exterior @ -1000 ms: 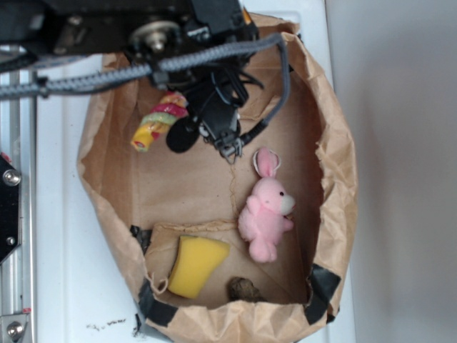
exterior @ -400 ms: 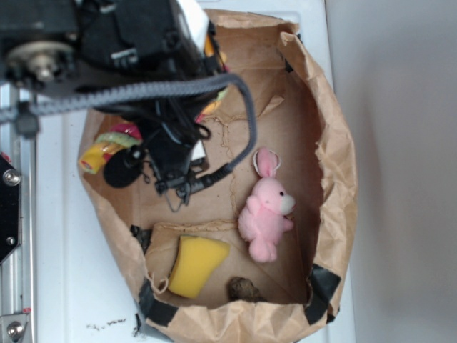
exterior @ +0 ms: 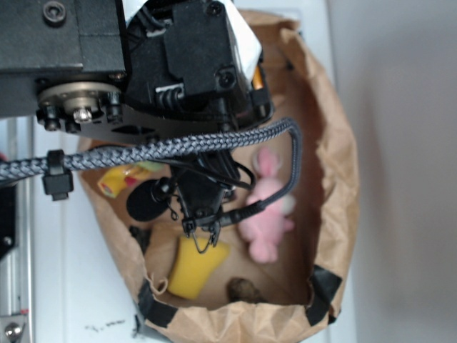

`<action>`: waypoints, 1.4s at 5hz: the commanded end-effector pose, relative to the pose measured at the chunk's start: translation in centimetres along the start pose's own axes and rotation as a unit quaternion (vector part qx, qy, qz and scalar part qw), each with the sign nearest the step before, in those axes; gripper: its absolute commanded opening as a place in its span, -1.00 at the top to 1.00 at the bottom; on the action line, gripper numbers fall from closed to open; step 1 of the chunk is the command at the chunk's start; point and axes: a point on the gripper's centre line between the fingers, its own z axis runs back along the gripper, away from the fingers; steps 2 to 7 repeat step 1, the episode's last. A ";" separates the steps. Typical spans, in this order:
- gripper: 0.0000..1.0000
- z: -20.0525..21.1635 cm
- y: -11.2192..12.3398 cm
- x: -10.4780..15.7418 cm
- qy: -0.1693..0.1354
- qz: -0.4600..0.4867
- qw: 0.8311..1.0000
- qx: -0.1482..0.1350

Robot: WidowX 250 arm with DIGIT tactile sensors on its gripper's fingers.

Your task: Grab the multicolored rope.

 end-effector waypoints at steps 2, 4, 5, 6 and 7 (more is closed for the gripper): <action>1.00 1.1 0.7 0.7 -0.027 0.006 1.000 -0.002; 1.00 1.1 0.7 0.7 -0.027 0.006 1.000 -0.002; 1.00 1.1 0.7 0.7 -0.027 0.006 1.000 -0.002; 1.00 1.1 0.7 0.7 -0.027 0.006 1.000 -0.002; 1.00 1.1 0.7 0.7 -0.027 0.006 1.000 -0.002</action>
